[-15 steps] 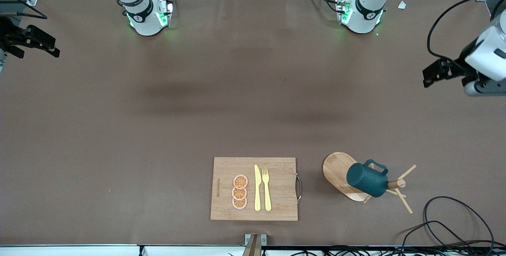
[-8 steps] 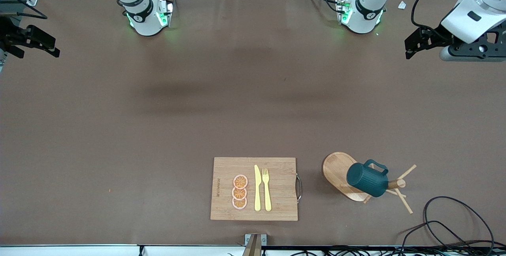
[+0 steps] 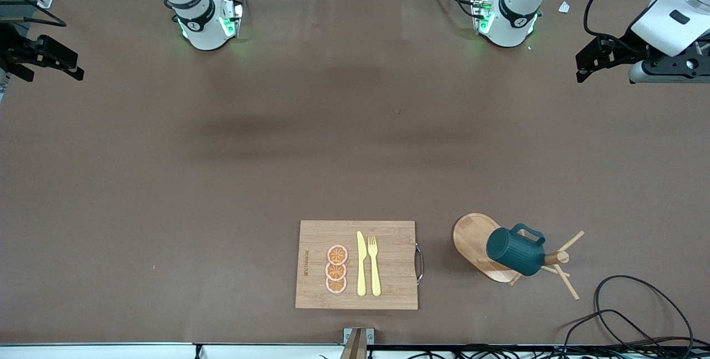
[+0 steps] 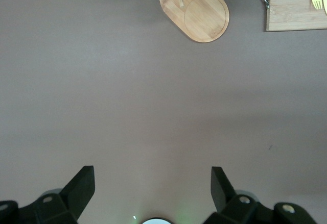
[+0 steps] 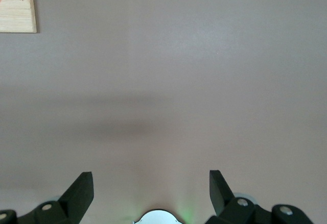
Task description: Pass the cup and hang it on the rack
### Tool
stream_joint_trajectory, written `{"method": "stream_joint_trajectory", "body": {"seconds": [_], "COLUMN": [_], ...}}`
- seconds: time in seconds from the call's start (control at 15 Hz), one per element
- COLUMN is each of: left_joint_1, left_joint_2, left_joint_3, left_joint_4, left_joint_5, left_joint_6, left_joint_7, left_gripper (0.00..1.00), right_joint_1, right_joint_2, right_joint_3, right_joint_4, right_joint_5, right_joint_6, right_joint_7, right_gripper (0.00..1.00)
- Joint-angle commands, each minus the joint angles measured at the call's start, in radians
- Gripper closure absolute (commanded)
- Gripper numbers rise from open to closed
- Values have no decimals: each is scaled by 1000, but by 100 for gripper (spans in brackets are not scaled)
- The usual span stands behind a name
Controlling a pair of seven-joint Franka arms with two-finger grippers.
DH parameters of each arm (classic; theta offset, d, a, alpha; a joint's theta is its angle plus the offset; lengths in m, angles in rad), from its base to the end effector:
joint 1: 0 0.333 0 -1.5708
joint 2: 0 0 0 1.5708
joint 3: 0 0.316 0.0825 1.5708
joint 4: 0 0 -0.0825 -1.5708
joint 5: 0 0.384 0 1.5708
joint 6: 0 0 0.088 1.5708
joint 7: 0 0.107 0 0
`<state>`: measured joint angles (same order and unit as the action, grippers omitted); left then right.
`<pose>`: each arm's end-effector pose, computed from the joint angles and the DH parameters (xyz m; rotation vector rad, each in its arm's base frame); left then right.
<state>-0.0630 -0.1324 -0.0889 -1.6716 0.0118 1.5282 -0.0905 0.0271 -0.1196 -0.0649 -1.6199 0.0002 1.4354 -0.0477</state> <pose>0.5021 -0.0788 0.6435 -3.1154 0.0937 0.0134 0.5020 -0.0212 0.6533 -3.1292 -0.0166 0.1013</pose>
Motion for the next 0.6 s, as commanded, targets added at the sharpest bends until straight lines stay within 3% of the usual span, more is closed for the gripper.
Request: {"method": "stream_joint_trajectory", "body": {"seconds": [0.0, 0.53], "left_joint_1": [3, 5], "left_joint_2": [13, 14], "left_joint_3": [0, -2], "left_joint_4": [29, 36], "left_joint_5": [-13, -15], "left_joint_6": [-17, -17], "left_joint_7": [18, 20], "left_gripper": [0, 0], "right_joint_1": [4, 4], "right_joint_2": [-22, -22], "right_joint_3": [-1, -1], "right_joint_4": [-20, -20], "right_joint_5": [-17, -17], "right_joint_6": [3, 5], "right_joint_7": [-6, -6], "right_gripper": [0, 0]}}
